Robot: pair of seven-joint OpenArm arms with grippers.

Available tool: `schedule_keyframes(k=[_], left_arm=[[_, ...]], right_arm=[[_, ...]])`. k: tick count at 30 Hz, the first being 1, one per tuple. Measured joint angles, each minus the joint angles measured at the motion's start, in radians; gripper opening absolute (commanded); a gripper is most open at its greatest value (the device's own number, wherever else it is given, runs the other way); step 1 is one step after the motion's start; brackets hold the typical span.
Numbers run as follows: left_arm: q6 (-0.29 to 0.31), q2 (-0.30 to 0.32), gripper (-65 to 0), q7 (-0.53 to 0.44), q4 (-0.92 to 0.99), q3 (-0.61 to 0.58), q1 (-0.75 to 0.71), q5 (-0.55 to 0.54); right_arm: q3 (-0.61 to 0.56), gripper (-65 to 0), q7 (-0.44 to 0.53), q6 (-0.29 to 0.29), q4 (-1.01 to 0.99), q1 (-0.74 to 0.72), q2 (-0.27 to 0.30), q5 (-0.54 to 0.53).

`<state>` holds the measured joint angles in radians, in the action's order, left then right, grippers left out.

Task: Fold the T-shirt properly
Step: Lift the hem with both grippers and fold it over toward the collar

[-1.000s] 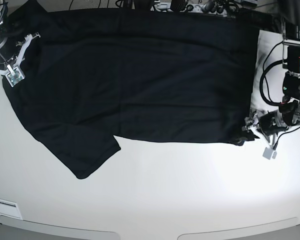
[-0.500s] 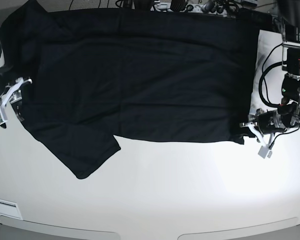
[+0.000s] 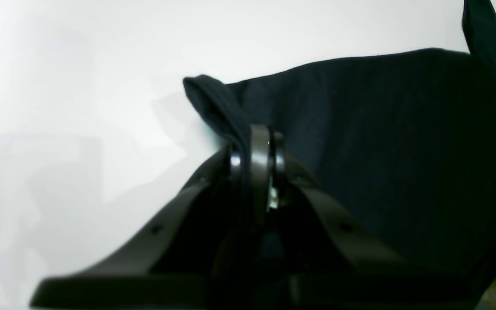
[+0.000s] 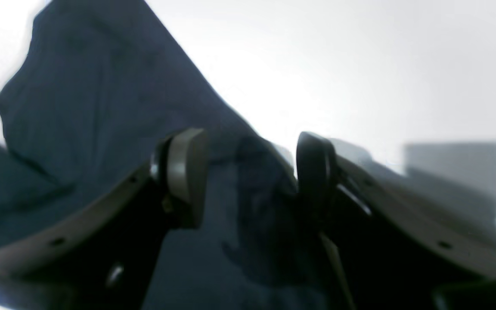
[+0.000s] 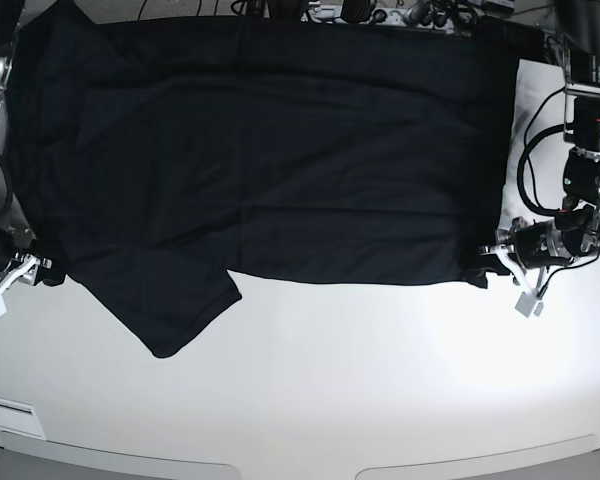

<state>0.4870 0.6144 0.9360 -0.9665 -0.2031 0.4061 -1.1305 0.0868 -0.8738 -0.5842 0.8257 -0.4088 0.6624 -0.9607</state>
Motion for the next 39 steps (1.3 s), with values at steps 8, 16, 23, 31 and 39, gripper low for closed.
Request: schedule_keyframes(k=[8, 16, 23, 31, 39], left_arm=[[0.004, 0.001, -65.0, 0.004, 0.0, 0.0, -0.001, 0.001], [0.026, 0.001, -65.0, 0.004, 0.0, 0.0, -0.001, 0.0], [0.034, 0.0, -65.0, 0.034, 0.003, -0.007, 0.042, 0.02], [0.023, -0.002, -65.0, 0.024, 0.012, -0.014, 0.14, 0.125], [0.034, -0.006, -65.0, 0.015, 0.012, -0.014, 0.194, 0.136]], right_arm=[[0.002, -30.2, 0.027, -0.087, -0.263, -0.119, -0.077, -0.018], [0.002, -49.7, -0.076, -0.112, -0.228, -0.113, -0.098, -0.062], [0.0, -63.4, -0.135, -0.108, -0.109, -0.104, -0.098, -0.031], [0.0, -65.0, -0.096, -0.108, -0.011, -0.102, -0.089, -0.026], [-0.081, -65.0, -0.092, -0.108, 0.125, -0.105, -0.072, -0.005]])
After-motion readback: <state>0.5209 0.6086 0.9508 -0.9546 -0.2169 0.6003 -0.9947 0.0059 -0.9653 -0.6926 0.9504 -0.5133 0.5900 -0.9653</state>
